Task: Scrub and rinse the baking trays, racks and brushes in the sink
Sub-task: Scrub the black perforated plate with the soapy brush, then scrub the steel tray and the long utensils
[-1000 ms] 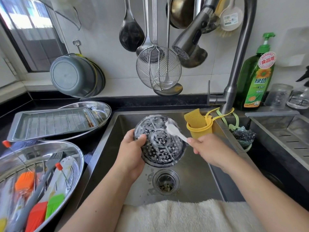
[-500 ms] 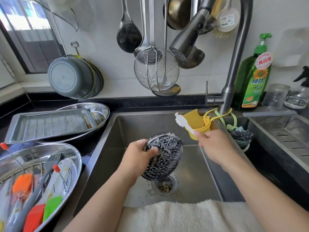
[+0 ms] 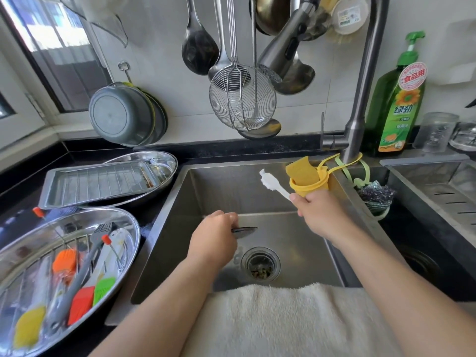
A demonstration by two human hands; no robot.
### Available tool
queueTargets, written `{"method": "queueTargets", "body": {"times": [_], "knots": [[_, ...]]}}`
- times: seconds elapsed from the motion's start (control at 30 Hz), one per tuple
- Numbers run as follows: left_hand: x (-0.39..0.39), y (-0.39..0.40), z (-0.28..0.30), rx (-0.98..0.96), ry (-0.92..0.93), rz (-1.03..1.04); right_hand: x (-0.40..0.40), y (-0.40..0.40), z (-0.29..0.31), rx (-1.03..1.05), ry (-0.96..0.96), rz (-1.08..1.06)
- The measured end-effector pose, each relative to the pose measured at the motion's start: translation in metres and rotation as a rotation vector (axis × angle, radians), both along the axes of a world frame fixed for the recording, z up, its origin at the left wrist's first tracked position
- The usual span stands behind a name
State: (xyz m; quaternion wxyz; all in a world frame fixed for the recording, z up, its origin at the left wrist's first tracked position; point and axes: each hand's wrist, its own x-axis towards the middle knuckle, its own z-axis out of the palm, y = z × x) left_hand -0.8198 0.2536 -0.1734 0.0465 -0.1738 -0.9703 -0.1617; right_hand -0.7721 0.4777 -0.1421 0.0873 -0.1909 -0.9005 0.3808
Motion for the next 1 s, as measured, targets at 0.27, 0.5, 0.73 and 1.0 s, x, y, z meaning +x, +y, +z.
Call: {"method": "queueTargets", "body": {"times": [0.27,0.5,0.73,1.0], "knots": [[0.004,0.026,0.002,-0.79,0.063,-0.308,0.001,-0.002,-0.003,0.006,-0.028,0.072],[-0.019,0.014,-0.026,-0.94,-0.154,-0.196,0.006,-0.003,0.004,0.091,-0.095,0.143],[-0.003,-0.003,0.02,-0.297,-0.243,0.009,0.004,-0.005,0.013,0.099,-0.196,0.239],[0.103,-0.057,0.087,0.128,-0.15,0.021,0.022,-0.057,0.076,0.119,-0.176,0.371]]}}
